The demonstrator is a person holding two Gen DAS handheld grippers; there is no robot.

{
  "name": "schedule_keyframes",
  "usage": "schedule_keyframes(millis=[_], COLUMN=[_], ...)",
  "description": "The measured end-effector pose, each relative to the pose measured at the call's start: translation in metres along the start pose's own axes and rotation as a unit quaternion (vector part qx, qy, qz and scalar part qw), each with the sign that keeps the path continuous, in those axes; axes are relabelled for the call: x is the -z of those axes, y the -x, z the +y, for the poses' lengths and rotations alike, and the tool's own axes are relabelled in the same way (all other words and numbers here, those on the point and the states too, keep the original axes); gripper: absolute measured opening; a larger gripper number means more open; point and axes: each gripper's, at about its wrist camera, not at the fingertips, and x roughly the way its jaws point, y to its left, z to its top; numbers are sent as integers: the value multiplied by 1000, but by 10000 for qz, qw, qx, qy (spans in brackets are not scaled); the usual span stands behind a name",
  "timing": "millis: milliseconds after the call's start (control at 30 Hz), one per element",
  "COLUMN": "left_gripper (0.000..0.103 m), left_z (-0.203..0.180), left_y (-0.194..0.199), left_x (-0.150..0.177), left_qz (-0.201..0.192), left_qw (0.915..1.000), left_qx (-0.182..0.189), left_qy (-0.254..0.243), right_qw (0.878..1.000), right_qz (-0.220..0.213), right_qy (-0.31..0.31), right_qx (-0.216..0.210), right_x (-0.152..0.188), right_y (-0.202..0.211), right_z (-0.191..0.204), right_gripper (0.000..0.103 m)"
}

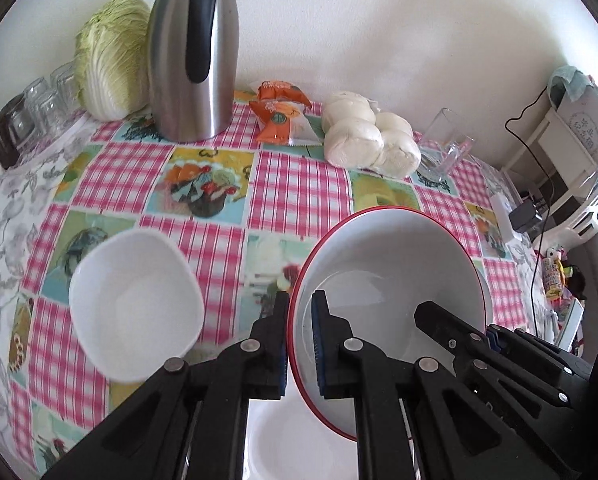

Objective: Organize plates and bowls
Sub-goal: 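Lift the red-rimmed bowl with both tools toward the steel tray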

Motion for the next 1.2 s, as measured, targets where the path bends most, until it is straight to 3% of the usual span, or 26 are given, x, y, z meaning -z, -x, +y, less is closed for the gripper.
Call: schedule_keyframes(millis=[567, 700, 867, 1200], left_gripper=[10, 10, 10, 10], left_z=[4, 0, 3, 8], left_y=[41, 46, 47, 40], left_x=[68, 77, 82, 86], left_qz=[-28, -58, 10, 148], left_qw=[9995, 9990, 9997, 9997], left_qx=[-256, -377, -195, -171], left_qy=[-154, -241, -146, -16], right_qw=[9990, 9986, 9978, 9974], right_qz=[-170, -194, -212, -88], right_qy=[-334, -369, -512, -575], right_qx=[-258, -324, -374, -419], right_x=[89, 100, 109, 112], right_y=[35, 39, 41, 35], right_z=[15, 16, 11, 10], right_gripper=[12, 12, 12, 12])
